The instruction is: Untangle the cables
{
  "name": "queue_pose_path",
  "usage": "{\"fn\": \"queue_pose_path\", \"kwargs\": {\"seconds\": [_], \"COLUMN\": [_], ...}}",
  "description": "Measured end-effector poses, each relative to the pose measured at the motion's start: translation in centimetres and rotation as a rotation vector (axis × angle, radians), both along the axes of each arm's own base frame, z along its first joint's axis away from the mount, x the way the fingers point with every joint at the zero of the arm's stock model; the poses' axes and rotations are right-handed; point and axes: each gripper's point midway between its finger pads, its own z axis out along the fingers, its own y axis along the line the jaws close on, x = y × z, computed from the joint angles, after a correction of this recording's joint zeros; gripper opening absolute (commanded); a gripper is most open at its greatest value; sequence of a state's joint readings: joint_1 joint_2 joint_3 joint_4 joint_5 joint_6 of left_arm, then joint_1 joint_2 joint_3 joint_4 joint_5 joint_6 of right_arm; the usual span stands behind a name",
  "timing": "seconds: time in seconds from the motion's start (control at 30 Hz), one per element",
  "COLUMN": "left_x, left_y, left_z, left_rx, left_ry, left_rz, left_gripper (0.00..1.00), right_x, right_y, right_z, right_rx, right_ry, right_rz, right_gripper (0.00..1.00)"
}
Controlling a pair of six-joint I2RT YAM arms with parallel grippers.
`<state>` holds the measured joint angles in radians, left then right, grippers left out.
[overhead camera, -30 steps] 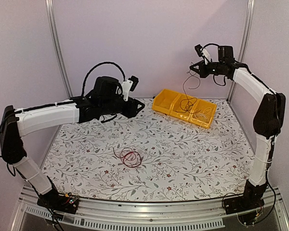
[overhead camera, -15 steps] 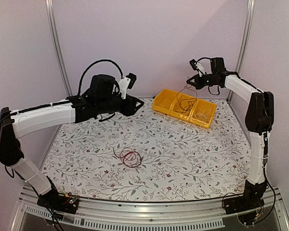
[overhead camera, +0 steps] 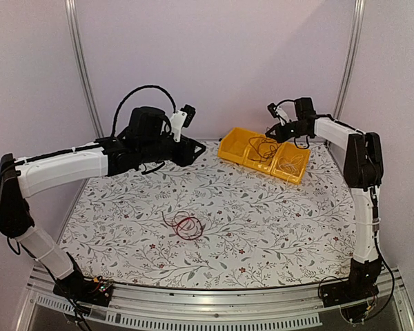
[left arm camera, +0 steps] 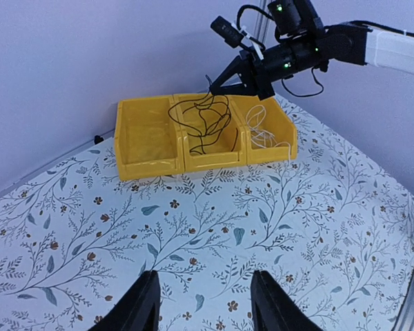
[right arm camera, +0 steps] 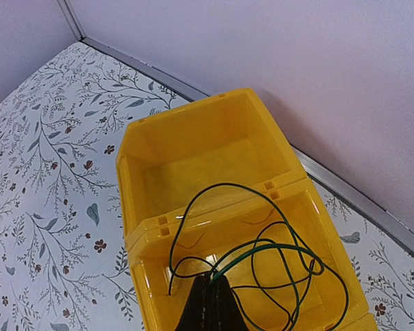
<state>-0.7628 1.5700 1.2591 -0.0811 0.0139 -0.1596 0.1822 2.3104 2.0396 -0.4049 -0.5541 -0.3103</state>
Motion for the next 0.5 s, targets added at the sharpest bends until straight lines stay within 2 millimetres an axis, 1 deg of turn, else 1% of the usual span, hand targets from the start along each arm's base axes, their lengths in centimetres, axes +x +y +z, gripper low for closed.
{"fn": "queue_pose_path", "kwargs": {"seconds": [0.1,0.3,0.43,0.5], "left_x": [0.0,0.0,0.0,0.0], "left_y": [0.0,0.0,0.0,0.1], "left_z": [0.0,0.0,0.0,-0.1], "left_rx": [0.002,0.003,0.004,0.004], "left_ry": [-0.002,-0.002,-0.001,-0.001], "left_rz": [0.0,0.001,0.001,0.001], "left_gripper": [0.46,0.46,0.46,0.46], "right_x": [0.1,0.8,0.9,0.7], "right_y": [-0.4,-1.5,-2.3,-2.7], "right_z": [-1.5,-3.1,-4.1,-5.0], "right_rx": [-0.021,-0.07,-0.102,-0.119], "right_ry": [0.026,0.045,0.06,0.076], "right_rz": [-0.02,-0.094,-0.136,-0.154], "right_gripper": [0.0,0.0,0.0,0.0]}}
